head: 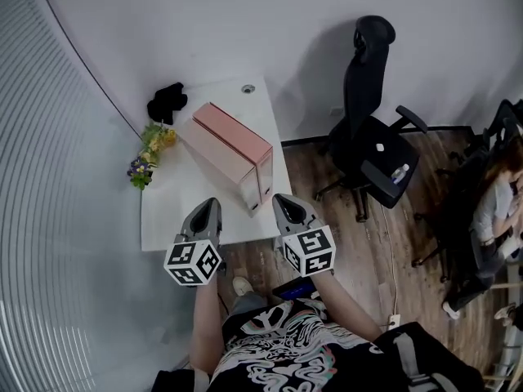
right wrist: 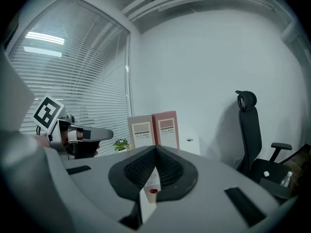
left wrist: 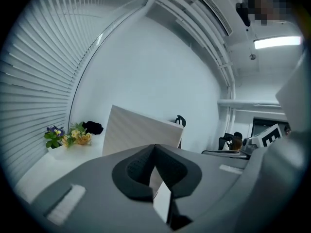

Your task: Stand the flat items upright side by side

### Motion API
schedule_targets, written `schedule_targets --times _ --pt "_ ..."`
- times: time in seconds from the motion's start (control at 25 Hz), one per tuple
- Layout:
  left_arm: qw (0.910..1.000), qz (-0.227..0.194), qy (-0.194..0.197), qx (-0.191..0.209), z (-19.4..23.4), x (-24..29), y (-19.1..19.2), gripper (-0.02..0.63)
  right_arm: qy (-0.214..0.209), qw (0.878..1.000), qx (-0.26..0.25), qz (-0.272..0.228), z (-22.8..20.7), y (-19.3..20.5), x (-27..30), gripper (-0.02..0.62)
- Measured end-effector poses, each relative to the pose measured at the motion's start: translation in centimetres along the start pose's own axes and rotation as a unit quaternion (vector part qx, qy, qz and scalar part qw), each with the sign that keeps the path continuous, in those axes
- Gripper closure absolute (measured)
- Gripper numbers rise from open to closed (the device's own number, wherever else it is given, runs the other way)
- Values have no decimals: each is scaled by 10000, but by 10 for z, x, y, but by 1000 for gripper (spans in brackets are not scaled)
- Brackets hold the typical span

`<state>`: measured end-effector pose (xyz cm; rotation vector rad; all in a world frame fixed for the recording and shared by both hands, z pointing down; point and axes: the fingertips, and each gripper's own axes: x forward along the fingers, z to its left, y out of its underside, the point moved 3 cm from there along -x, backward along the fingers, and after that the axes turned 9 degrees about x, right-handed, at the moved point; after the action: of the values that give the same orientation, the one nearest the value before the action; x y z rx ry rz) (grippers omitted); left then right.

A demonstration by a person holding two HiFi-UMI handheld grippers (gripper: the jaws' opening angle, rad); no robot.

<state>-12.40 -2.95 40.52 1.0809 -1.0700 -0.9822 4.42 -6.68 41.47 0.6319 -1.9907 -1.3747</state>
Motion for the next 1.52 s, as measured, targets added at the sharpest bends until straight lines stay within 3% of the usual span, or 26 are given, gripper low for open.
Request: schedule_targets --times 0.36,1.52 --pt "9991 -162 -385 -25 -37 -16 5 606 -105 9998 -139 -81 -20 -3 -36 595" --pt "9987 -87 -498 -10 -68 -26 11 606 -107 9999 -2 -107 -36 -1 -72 595"
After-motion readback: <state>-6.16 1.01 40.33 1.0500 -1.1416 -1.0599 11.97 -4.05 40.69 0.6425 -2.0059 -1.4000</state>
